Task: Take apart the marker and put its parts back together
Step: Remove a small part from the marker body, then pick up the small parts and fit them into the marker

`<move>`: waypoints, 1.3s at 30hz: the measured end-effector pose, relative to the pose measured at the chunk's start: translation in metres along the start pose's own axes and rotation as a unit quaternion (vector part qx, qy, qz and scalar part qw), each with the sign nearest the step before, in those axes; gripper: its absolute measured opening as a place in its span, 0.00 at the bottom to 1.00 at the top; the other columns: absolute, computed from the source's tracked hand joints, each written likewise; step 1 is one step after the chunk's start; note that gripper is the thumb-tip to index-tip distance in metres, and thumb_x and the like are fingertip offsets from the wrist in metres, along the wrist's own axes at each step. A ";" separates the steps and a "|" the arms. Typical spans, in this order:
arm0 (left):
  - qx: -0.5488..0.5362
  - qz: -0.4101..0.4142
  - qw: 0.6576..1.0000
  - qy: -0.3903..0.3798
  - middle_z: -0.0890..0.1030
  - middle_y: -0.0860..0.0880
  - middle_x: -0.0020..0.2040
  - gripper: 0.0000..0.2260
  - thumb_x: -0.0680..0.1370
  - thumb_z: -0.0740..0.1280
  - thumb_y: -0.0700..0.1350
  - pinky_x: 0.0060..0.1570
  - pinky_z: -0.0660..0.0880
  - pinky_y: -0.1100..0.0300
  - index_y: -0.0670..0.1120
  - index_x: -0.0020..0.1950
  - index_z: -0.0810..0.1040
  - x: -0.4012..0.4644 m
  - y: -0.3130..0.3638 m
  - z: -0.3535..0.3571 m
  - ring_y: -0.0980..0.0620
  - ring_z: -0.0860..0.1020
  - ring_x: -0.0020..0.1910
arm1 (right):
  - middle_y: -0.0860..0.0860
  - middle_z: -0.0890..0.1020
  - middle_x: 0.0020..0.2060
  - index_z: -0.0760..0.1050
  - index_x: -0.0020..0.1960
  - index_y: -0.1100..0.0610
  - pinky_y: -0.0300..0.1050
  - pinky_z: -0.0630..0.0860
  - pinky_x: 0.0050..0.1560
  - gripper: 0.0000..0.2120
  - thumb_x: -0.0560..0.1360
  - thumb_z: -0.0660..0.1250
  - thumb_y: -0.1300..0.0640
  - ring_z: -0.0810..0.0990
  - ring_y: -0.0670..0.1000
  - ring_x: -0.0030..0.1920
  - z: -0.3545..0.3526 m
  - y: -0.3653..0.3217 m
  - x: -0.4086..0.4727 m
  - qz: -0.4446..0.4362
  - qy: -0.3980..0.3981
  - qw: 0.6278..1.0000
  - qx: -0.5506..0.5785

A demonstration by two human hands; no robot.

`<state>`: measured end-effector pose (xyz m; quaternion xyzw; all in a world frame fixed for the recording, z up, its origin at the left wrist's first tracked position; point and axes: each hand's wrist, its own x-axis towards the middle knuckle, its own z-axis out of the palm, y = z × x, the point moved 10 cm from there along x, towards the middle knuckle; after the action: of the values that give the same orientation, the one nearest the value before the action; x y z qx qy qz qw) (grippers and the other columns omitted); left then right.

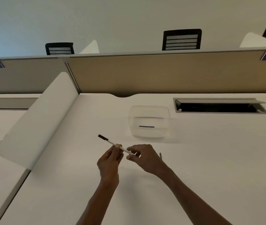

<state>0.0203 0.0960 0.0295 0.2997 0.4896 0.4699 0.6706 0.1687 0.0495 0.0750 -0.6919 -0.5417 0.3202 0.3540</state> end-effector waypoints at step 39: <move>0.387 0.382 0.821 -0.173 0.84 0.58 0.44 0.11 0.74 0.73 0.34 0.44 0.76 0.69 0.44 0.54 0.85 -0.040 0.021 0.035 0.62 0.83 0.44 | 0.52 0.83 0.30 0.81 0.40 0.59 0.37 0.74 0.30 0.07 0.76 0.66 0.61 0.79 0.45 0.26 -0.077 0.075 -0.030 0.118 0.195 0.968 0.106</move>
<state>0.0429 0.0688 0.0744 0.7740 0.3534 0.4007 0.3398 0.2656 -0.0032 0.0560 -0.7584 -0.3397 0.2737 0.4842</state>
